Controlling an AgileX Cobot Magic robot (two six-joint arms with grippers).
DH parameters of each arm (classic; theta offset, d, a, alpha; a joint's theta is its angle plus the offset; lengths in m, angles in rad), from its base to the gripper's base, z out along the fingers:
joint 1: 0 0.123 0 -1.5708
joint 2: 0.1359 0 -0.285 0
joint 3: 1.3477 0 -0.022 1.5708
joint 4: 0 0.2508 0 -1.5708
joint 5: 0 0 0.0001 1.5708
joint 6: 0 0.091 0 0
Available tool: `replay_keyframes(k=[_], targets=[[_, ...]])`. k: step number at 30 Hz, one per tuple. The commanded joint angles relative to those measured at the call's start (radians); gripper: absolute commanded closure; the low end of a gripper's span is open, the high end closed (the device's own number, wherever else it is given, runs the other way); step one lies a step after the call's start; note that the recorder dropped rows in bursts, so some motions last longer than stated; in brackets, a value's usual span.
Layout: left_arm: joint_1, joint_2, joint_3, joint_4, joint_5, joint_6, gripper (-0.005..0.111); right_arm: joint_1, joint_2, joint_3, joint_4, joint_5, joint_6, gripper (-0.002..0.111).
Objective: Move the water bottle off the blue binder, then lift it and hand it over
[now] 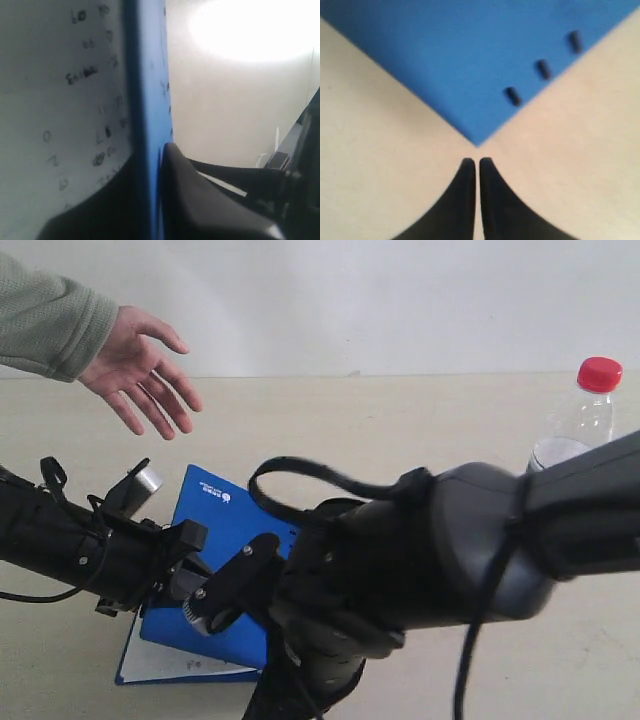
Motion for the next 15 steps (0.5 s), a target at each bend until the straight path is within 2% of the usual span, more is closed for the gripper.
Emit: replay_keyframes(k=[1, 2, 5, 7, 9, 10, 12, 15], targets=[[0.006, -0.002, 0.007, -0.018, -0.019, 0.065, 0.102, -0.076, -0.159, 0.075, -0.141, -0.069, 0.186, 0.107], [0.006, -0.002, 0.007, -0.020, -0.021, 0.065, 0.102, -0.114, -0.181, 0.093, -0.156, -0.096, 0.229, 0.105], [0.006, -0.002, 0.007, -0.022, -0.021, 0.070, 0.102, -0.240, -0.221, 0.151, -0.091, -0.253, 0.253, 0.089], [0.006, -0.002, 0.007, -0.022, -0.018, 0.070, 0.102, -0.306, -0.213, 0.163, 0.028, -0.337, 0.196, 0.066], [0.006, -0.002, 0.007, -0.045, 0.019, 0.084, 0.102, -0.330, -0.188, 0.163, 0.158, -0.363, 0.077, 0.043], [0.006, -0.008, 0.007, -0.064, 0.052, 0.106, 0.102, -0.331, -0.176, 0.161, 0.204, -0.366, 0.023, 0.038], [0.006, -0.030, 0.007, -0.114, 0.140, 0.147, 0.102, -0.330, -0.155, 0.149, 0.318, -0.350, -0.101, 0.038], [0.007, -0.086, 0.007, -0.155, 0.196, 0.159, 0.102, -0.330, -0.151, 0.137, 0.452, -0.335, -0.235, 0.047]])
